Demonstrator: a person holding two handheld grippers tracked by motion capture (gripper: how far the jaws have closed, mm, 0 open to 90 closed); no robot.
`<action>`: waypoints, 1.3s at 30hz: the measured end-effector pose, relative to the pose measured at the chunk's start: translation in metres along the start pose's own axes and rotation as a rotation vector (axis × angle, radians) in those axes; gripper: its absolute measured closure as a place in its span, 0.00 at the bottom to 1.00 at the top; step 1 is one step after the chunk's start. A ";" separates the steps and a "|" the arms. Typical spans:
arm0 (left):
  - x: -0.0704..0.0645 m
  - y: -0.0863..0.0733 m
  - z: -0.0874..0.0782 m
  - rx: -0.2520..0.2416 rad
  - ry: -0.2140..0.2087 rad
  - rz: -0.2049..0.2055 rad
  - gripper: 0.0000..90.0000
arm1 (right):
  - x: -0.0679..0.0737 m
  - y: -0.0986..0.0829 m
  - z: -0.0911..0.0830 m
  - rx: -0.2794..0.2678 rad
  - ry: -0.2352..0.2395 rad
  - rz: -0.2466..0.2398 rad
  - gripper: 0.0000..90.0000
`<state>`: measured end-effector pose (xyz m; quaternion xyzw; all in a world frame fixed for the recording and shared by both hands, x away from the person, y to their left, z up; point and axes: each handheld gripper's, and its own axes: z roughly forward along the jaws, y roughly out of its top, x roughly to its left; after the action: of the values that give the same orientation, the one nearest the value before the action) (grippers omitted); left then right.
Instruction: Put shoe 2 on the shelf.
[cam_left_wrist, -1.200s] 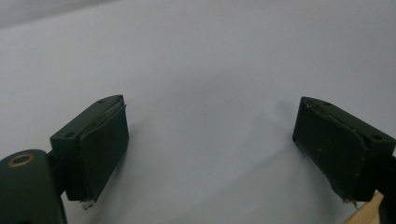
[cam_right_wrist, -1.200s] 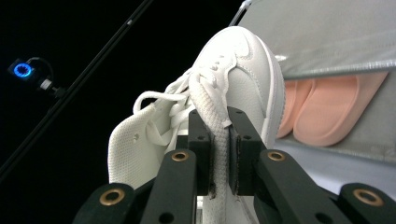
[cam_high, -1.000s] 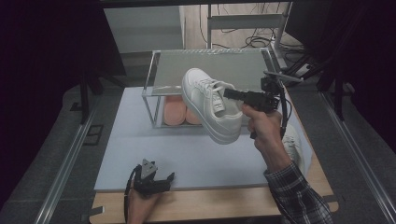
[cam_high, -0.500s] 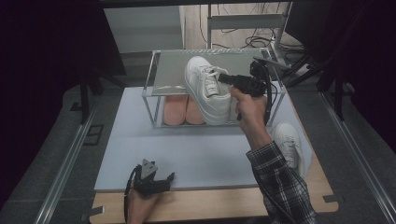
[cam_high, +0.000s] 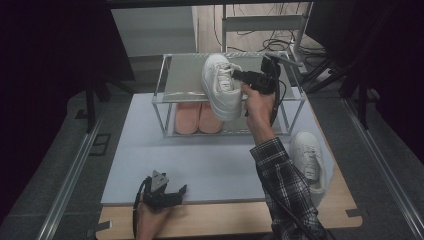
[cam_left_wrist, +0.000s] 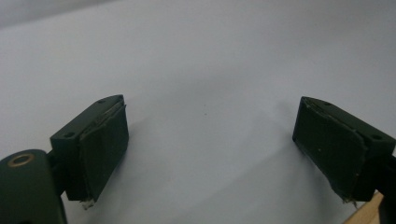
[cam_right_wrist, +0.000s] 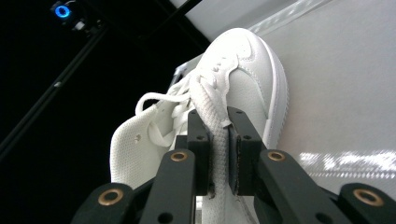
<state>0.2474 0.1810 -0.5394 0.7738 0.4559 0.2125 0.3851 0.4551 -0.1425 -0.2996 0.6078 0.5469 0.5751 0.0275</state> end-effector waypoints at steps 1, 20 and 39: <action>0.000 0.000 0.000 0.000 0.000 -0.001 0.12 | -0.001 0.001 0.002 0.002 -0.007 0.004 0.90; 0.000 0.000 0.000 0.002 0.003 -0.001 0.12 | -0.008 0.003 -0.005 -0.027 0.069 -0.091 0.62; -0.001 0.000 0.000 0.001 0.005 -0.003 0.12 | -0.026 -0.009 -0.045 0.008 0.077 -0.181 0.59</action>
<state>0.2467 0.1805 -0.5393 0.7727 0.4583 0.2134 0.3837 0.4235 -0.1836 -0.3082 0.5332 0.6026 0.5911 0.0558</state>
